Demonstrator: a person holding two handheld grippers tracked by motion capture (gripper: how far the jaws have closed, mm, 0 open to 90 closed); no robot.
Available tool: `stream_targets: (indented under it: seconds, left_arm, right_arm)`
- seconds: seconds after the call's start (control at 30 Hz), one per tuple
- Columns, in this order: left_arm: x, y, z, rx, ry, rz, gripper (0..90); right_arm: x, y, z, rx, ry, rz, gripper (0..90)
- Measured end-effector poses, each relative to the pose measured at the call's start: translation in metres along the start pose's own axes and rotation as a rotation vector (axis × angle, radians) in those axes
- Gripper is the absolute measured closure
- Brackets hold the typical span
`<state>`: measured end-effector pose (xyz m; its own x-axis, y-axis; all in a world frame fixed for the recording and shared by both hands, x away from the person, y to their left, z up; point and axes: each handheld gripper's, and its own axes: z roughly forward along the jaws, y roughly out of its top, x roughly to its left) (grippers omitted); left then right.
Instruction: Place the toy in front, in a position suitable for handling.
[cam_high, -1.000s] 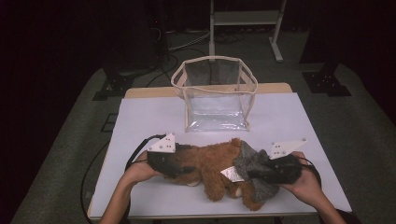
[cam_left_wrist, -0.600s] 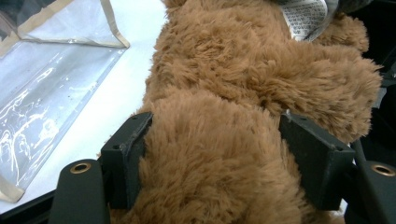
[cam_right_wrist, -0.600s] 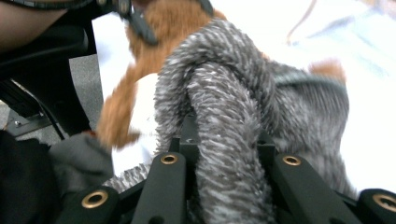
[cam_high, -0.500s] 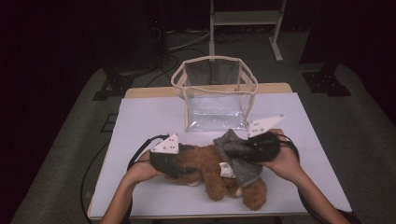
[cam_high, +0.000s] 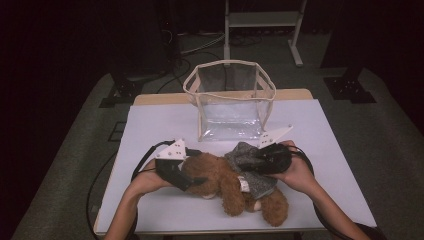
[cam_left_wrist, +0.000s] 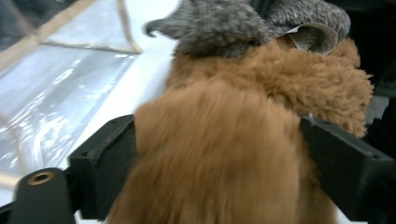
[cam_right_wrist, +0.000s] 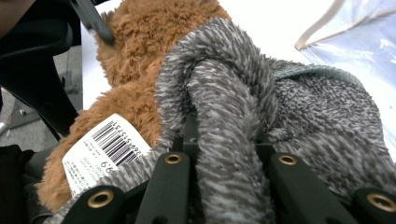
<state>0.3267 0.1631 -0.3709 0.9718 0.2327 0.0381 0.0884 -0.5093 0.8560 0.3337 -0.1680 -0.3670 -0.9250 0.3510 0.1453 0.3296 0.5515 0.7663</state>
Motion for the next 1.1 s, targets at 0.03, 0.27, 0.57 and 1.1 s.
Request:
stream_targets:
  seconds: [0.03,0.27,0.57,1.1]
  left_arm:
    - [0.002,-0.004,-0.006,0.004,-0.001,-0.02,12.8]
    - [0.009,-0.02,-0.001,0.008,-0.067,-0.066,26.1]
    - [0.001,-0.012,0.033,-0.007,-0.11,-0.011,31.9]
    - [-0.005,-0.004,0.052,-0.017,-0.115,0.027,32.2]
  right_arm:
    - [-0.003,-0.005,-0.004,-0.003,0.001,0.013,76.0]
    - [-0.003,-0.009,-0.011,0.001,-0.002,0.018,76.1]
    - [0.009,0.006,-0.037,0.04,-0.042,-0.032,75.8]
    - [0.029,0.046,0.023,0.098,0.049,-0.143,75.2]
